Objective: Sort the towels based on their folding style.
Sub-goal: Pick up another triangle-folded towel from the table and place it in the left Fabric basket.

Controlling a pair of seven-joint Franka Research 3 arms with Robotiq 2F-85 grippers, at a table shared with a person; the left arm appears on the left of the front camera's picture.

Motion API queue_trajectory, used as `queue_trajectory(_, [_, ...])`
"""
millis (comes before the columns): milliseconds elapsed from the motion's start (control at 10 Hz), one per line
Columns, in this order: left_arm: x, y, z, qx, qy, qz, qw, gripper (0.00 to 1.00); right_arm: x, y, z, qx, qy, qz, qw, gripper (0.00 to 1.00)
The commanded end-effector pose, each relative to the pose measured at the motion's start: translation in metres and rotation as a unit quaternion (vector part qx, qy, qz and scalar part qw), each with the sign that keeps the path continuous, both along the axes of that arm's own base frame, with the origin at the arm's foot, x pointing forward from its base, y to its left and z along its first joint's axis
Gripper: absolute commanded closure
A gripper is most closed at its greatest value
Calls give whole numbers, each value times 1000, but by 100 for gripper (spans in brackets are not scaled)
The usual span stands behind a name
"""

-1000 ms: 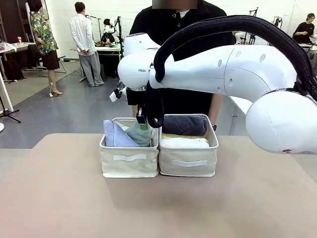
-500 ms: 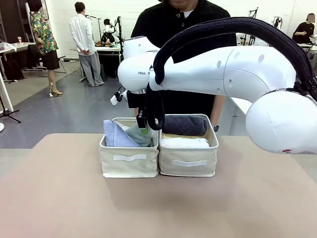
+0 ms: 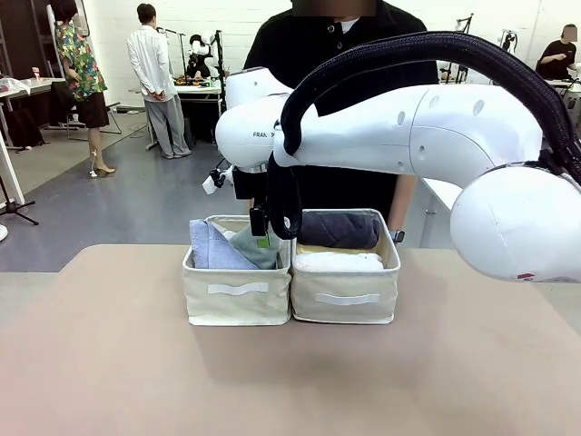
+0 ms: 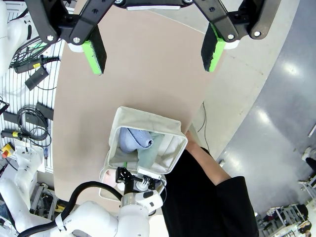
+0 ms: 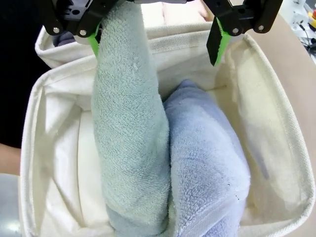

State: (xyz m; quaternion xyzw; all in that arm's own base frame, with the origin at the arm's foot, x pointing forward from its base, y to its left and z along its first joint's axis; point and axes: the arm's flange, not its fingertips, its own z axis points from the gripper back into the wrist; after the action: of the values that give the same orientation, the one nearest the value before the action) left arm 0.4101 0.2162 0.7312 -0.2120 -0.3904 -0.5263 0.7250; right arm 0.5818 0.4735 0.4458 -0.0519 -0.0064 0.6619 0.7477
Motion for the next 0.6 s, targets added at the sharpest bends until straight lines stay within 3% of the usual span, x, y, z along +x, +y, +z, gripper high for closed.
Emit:
queue_trajectory(0, [-2, -1, 0, -2, -2, 0, 1000, 0, -6, -1, 3, -19, -11, -8, 1000, 0])
queue_trajectory(200, [-2, -1, 0, -2, -2, 0, 1000, 0, -13, 2, 21, -13, -34, -10, 999, 0])
queue_trajectory(500, [-2, -1, 0, -2, -2, 0, 1000, 0, -40, 9, 77, 17, -102, -4, 995, 0])
